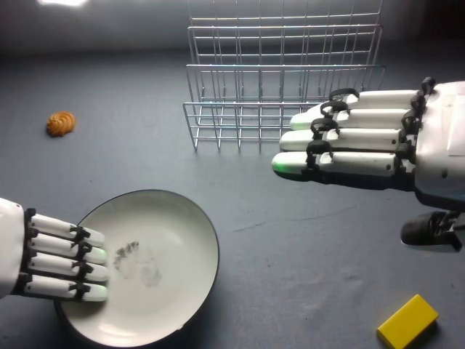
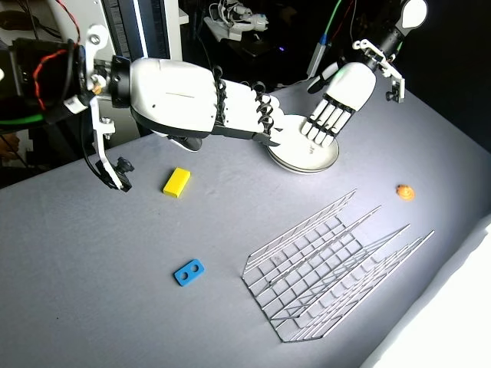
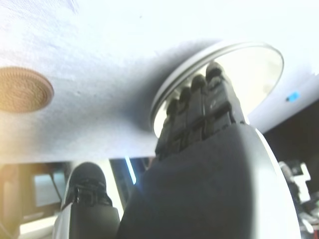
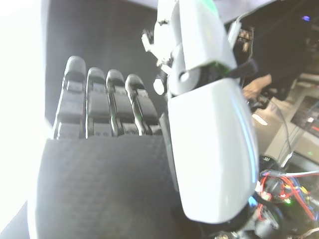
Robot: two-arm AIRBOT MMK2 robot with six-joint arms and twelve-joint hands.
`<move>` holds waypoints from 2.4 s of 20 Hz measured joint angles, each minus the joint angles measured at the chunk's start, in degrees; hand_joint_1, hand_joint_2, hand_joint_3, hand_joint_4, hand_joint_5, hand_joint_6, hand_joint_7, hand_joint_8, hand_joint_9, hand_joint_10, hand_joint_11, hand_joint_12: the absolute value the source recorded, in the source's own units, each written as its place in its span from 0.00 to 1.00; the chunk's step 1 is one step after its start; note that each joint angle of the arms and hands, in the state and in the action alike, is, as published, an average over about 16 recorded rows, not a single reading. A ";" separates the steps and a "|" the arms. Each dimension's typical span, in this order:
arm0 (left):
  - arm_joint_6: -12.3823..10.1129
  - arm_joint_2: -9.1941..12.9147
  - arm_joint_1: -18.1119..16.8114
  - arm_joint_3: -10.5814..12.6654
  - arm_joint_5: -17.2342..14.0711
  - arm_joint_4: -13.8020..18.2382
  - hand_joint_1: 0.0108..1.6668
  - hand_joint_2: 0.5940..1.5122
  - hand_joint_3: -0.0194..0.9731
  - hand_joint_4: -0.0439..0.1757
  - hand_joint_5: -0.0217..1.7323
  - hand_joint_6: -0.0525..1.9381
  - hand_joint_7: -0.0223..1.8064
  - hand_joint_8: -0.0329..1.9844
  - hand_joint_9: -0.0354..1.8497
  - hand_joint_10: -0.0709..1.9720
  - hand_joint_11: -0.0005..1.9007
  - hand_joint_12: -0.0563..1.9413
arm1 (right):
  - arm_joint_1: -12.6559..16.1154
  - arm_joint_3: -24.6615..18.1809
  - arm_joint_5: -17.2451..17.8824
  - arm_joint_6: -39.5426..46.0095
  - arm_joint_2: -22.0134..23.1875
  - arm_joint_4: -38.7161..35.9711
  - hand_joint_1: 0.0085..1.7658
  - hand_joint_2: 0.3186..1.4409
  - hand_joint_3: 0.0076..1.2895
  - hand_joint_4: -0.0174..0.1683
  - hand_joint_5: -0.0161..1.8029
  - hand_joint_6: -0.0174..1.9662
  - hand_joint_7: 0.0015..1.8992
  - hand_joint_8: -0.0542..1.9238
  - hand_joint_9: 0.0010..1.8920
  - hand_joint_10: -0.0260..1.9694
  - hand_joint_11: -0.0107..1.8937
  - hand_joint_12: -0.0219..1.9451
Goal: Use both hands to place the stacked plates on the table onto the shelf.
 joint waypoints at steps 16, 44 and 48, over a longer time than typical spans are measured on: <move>-0.01 -0.93 1.09 -9.39 5.73 -9.68 0.00 0.57 0.03 0.17 0.05 0.02 0.03 0.01 0.04 0.04 0.01 0.04 | 3.74 3.11 -12.55 -12.29 -14.01 -0.12 0.71 0.58 0.01 0.09 0.03 0.02 0.01 0.03 0.01 0.01 0.02 0.20; -0.01 -1.27 1.31 -9.49 5.85 -11.78 0.00 0.58 0.03 0.16 0.06 0.02 0.04 0.01 0.04 0.04 0.02 0.04 | 2.38 15.24 -17.19 -30.51 -36.72 7.74 0.77 0.60 0.00 0.06 0.39 0.23 0.40 0.21 0.40 0.38 0.28 0.73; 0.00 -1.34 1.40 -9.10 5.65 -12.05 0.00 0.58 0.03 0.16 0.06 0.02 0.04 0.01 0.04 0.04 0.02 0.04 | 1.93 15.45 -16.15 -31.16 -37.25 8.03 0.76 0.57 0.00 0.04 0.39 0.32 0.40 0.29 0.41 0.54 0.34 0.72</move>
